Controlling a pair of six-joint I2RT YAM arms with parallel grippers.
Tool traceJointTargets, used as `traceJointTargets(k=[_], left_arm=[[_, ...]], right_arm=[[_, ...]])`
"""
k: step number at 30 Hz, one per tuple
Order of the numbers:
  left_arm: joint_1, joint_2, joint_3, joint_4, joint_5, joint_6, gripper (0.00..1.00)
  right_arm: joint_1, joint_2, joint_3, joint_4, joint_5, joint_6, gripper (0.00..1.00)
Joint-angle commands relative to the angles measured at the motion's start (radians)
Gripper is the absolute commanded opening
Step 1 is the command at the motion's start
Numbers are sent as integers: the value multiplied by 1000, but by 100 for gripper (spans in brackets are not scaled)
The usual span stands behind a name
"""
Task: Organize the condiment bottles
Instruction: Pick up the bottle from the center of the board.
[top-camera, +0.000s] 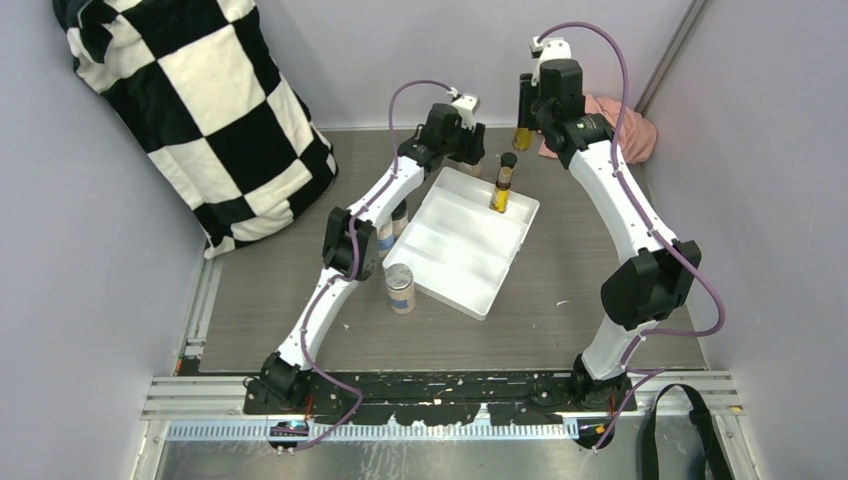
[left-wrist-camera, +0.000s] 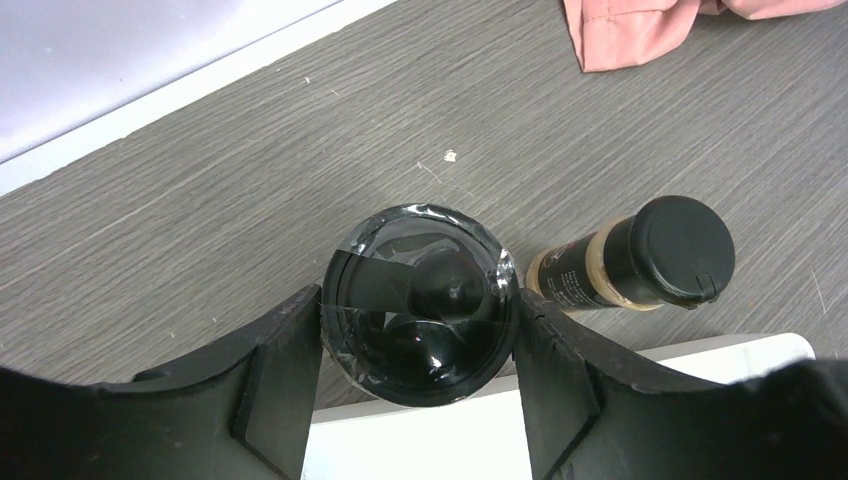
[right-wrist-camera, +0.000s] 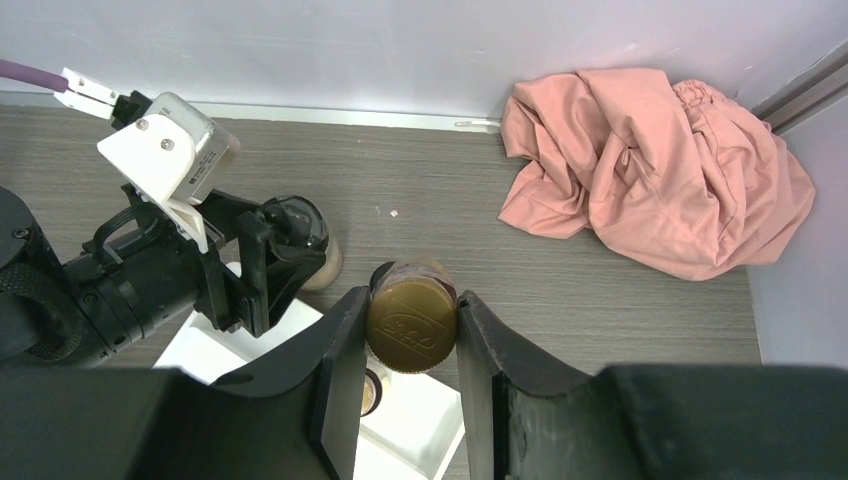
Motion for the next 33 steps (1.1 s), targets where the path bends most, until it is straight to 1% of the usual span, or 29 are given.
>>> traceJointTargets(k=[1, 16, 33], left_arm=[[0, -43, -5, 72, -51, -8, 0], [0, -150, -54, 72, -81, 14, 0], [1, -237, -55, 87, -115, 29, 0]], right_arm=[[-11, -78, 11, 113, 22, -12, 1], [-36, -68, 22, 118, -1, 23, 1], [-51, -41, 57, 101, -22, 35, 1]])
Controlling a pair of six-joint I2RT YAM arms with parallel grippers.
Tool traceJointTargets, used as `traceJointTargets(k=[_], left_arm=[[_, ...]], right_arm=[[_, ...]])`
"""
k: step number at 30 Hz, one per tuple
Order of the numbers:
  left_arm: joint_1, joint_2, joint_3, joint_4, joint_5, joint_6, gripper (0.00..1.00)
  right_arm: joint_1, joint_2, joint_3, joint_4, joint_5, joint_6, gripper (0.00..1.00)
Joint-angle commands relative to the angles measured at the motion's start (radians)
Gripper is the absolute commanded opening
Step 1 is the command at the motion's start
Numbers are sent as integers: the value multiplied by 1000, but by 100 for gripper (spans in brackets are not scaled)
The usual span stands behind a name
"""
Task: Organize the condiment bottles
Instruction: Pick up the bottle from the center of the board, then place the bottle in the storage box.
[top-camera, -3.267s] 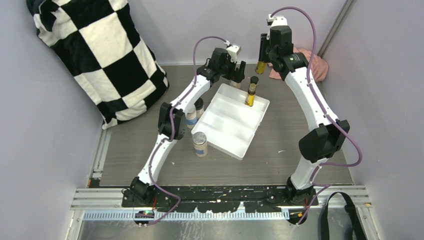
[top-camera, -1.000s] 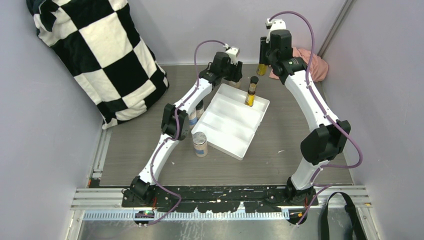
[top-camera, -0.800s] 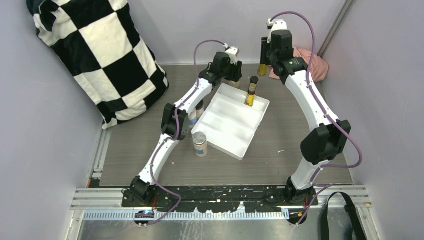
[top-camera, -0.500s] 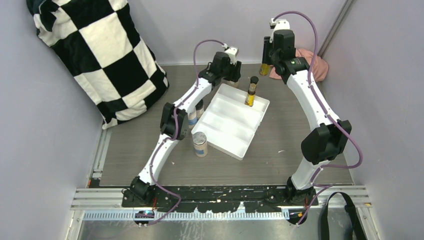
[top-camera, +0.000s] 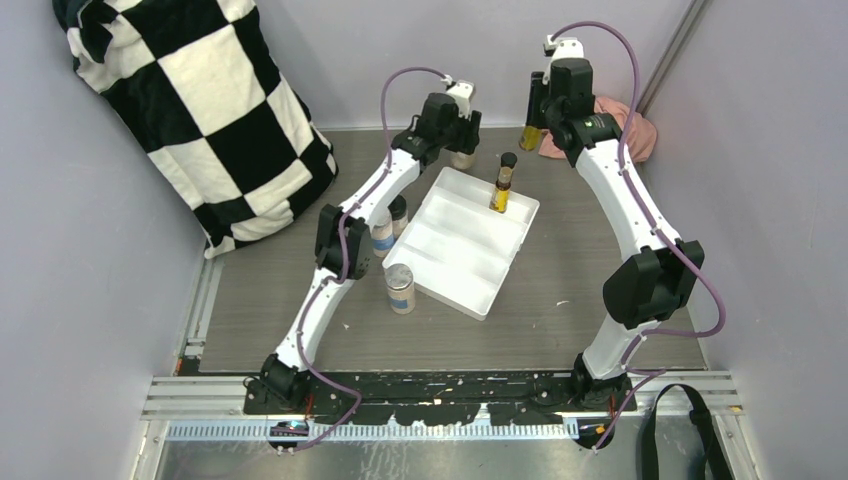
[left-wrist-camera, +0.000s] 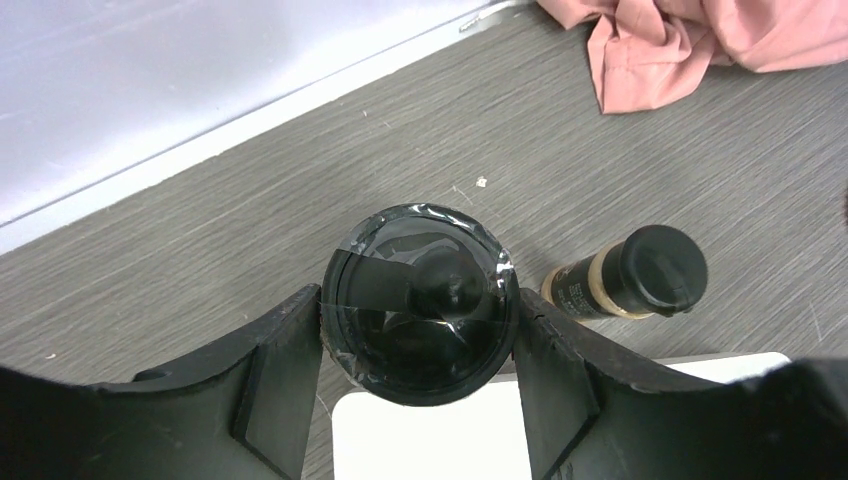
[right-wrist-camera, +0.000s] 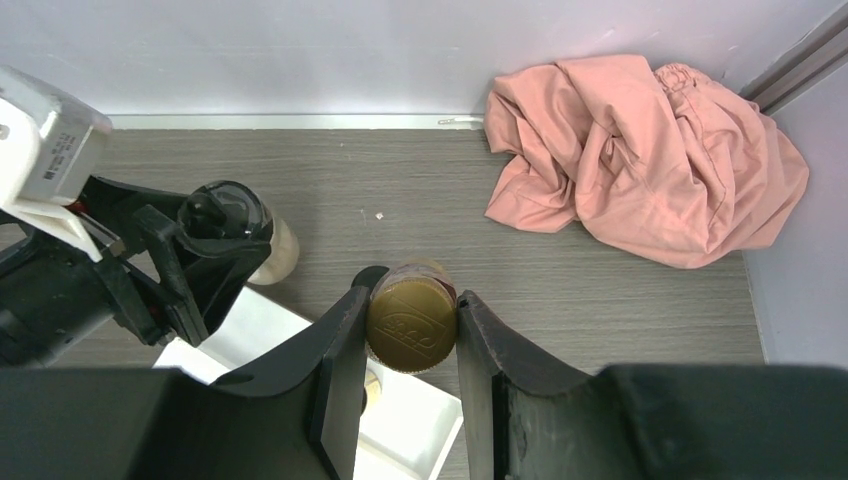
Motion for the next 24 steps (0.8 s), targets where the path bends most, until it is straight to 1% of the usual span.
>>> traceJointTargets(k=[1, 8, 13, 17, 24], left_arm=[[3, -138, 24, 88, -20, 19, 0], [3, -204, 10, 73, -38, 37, 0], [2, -271, -26, 56, -39, 46, 0], [-3, -339, -84, 46, -79, 56, 0], [-21, -495, -253, 40, -122, 54, 0]], right_arm=[[-3, -38, 72, 91, -8, 6, 1], [-2, -23, 95, 88, -17, 14, 1], [-3, -1, 120, 76, -26, 20, 1], [-3, 15, 130, 76, -35, 31, 1], [-3, 21, 139, 78, -65, 52, 1]])
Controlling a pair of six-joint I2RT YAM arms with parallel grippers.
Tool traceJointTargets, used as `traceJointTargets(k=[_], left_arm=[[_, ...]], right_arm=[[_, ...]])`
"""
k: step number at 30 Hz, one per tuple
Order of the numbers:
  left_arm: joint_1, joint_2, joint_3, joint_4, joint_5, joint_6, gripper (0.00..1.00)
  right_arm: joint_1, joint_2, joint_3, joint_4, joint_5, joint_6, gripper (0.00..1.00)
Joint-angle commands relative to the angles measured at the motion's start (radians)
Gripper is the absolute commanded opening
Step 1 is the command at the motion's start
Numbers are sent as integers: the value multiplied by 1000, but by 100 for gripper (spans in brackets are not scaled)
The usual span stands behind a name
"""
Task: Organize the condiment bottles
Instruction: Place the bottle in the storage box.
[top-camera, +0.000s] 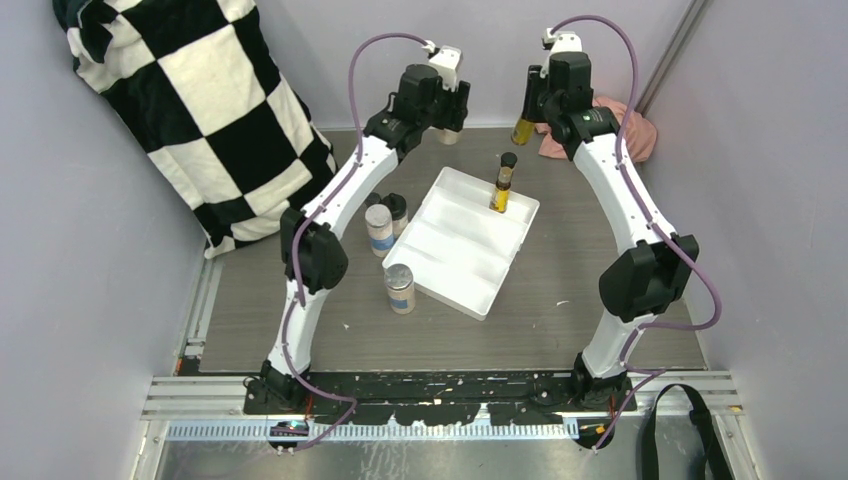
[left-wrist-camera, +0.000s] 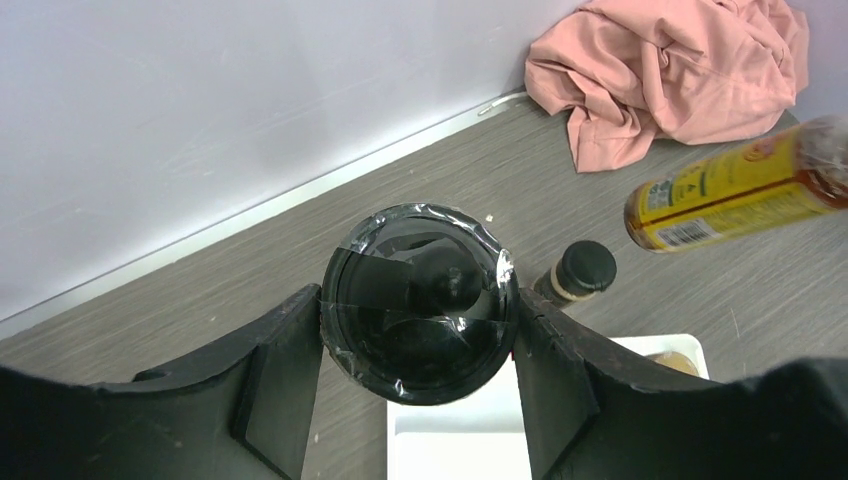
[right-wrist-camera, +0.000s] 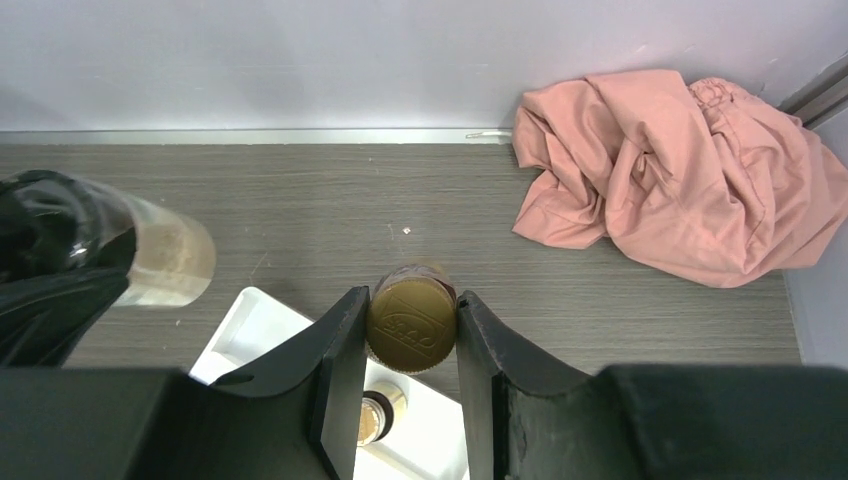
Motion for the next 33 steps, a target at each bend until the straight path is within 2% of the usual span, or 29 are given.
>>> traceJointTargets(k=[1, 18, 33], left_arm=[[-13, -177, -74, 59, -43, 1, 0], [-77, -431, -354, 18, -128, -81, 0], [-101, -556, -632, 111, -158, -171, 0]], right_arm=[[-3, -20, 74, 86, -30, 23, 1], [37, 3, 129, 37, -97, 39, 1], [113, 76, 182, 2, -87, 17, 1]])
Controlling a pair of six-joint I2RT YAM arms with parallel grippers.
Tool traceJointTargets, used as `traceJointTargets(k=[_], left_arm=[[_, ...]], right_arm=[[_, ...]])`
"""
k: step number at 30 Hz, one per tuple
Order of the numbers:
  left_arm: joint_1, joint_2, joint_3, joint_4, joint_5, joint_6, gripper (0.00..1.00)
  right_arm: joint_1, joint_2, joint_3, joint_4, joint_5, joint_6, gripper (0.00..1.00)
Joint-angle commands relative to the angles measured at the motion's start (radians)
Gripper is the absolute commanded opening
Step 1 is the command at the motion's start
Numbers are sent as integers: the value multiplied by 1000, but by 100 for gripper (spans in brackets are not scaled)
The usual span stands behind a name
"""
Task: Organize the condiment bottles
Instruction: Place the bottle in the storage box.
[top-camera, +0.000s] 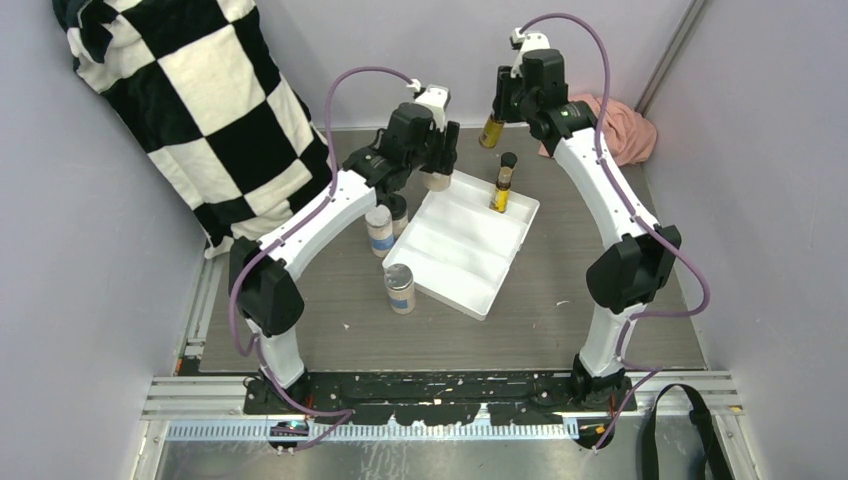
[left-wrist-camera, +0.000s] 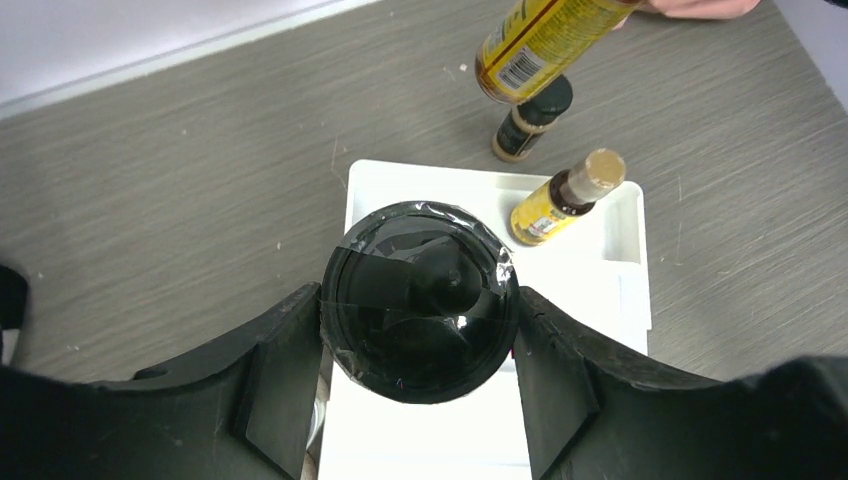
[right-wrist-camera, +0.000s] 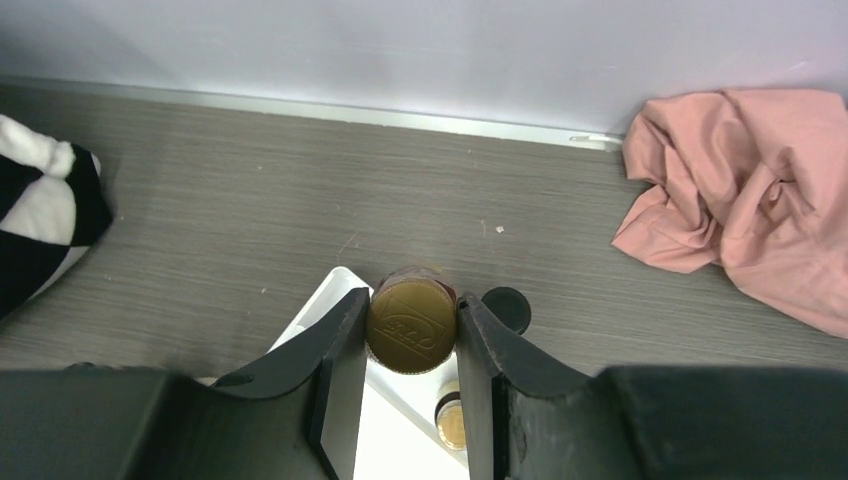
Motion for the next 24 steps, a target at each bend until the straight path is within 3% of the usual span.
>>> traceJointTargets(k=[1, 13, 24], left_arm=[[-4, -86, -41, 131, -28, -40, 0], [-8, -153, -222, 247, -40, -92, 0], [-24, -135, -278, 293, -23, -116, 0]], right_arm=[[29, 10, 75, 53, 4, -13, 1], [106, 81, 95, 44, 30, -34, 1], [130, 120, 74, 54, 38, -42, 1]])
